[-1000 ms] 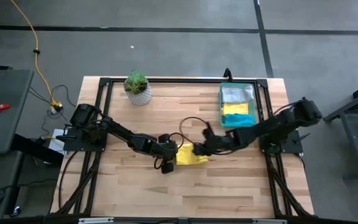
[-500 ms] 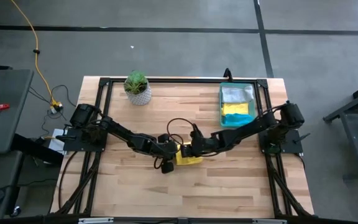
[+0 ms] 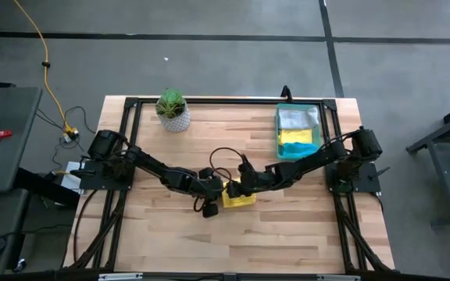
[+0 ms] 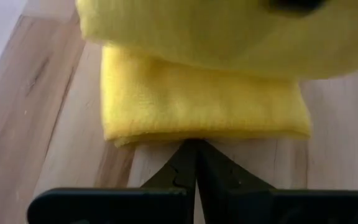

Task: Fold microfiber towels
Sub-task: Fold the yellow microfiber cloth

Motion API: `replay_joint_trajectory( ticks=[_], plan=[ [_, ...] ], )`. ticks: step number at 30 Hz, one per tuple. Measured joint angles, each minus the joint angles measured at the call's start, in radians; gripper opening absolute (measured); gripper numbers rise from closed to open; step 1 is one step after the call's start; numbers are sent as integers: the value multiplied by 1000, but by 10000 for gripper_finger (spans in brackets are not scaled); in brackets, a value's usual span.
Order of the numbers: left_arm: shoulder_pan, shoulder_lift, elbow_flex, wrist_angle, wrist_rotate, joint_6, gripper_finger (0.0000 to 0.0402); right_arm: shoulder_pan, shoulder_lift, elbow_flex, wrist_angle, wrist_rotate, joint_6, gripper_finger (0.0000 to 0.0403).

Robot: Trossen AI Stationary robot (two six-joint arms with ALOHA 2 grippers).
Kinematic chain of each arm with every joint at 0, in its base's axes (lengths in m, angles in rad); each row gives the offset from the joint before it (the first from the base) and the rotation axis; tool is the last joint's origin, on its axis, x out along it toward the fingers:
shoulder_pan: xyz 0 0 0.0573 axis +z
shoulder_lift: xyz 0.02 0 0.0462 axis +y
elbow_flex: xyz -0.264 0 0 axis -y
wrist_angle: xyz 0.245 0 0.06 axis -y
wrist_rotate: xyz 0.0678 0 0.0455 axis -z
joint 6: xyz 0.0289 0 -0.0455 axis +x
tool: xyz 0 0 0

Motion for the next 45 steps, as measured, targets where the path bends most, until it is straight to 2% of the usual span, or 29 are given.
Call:
replay_joint_trajectory(
  ticks=[3,5,10,14,16,19,21,23,26,27,36,45],
  plan=[
    [10,-38,1,-58,-2,4,0,-12,-32,1,-30,-4,-75,182],
    [18,-86,-5,-153,-3,31,0,-24,-60,1,-58,-7,-130,205],
    [21,-202,-5,-310,-61,108,0,-51,-164,1,-230,-6,-316,228],
    [20,-299,-24,-287,-112,116,0,-49,-229,1,-377,5,-488,227],
    [21,-328,-44,-184,-122,116,0,-39,-244,0,-416,6,-564,223],
    [21,-342,-60,-97,-141,117,0,-24,-241,1,-474,39,-596,205],
    [29,-339,-70,-69,-148,117,0,-19,-210,0,-456,54,-596,178],
    [34,-305,-69,-2,-149,116,0,-8,-188,-13,-450,62,-597,133],
    [46,-259,-74,37,-131,117,0,3,-130,-19,-387,68,-598,41],
    [49,-226,-67,98,-115,116,0,6,-116,-23,-402,71,-604,21],
    [62,-48,-22,217,-53,143,0,16,-21,-22,-344,43,-625,5],
    [60,28,3,167,7,135,0,20,-18,-21,-289,41,-611,1]
  ],
)
